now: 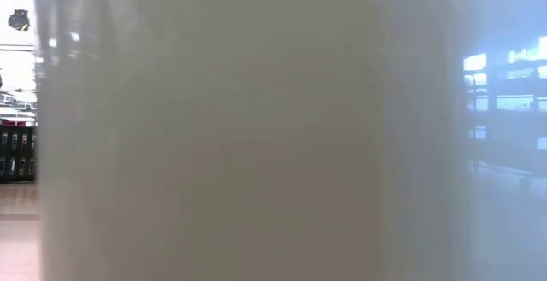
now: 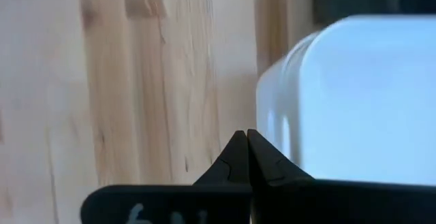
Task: Stack baskets on shelf by color
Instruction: Stack the top white bin on top of the white bin on the shelf, then stack the black bin on top of the left black bin on the shelf
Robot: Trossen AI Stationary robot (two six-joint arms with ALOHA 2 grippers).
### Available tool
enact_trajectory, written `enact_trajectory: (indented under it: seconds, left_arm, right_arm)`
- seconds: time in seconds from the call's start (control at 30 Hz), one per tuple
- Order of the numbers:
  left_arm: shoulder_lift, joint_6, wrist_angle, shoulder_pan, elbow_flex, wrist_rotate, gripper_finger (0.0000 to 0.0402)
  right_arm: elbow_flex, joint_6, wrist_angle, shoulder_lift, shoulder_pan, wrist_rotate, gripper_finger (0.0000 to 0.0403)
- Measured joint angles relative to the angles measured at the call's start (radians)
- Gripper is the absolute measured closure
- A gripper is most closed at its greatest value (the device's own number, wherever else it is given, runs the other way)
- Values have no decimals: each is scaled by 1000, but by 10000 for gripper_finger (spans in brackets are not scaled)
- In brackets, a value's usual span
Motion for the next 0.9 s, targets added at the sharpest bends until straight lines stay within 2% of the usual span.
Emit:
enact_trajectory:
  seconds: [0.37,0.53,0.7,0.9]
  left_arm:
    - [0,0,11,0,0,-11,244]
    - [0,-4,8,0,0,-9,244]
    - [0,-72,3,0,0,-12,244]
    - [19,-157,-3,0,-2,-24,244]
  right_arm:
    - [0,34,-20,-83,25,30,403]
    - [0,69,-138,-89,52,102,403]
    - [0,137,-288,-109,89,202,403]
    - [-2,242,-395,-206,149,321,403]
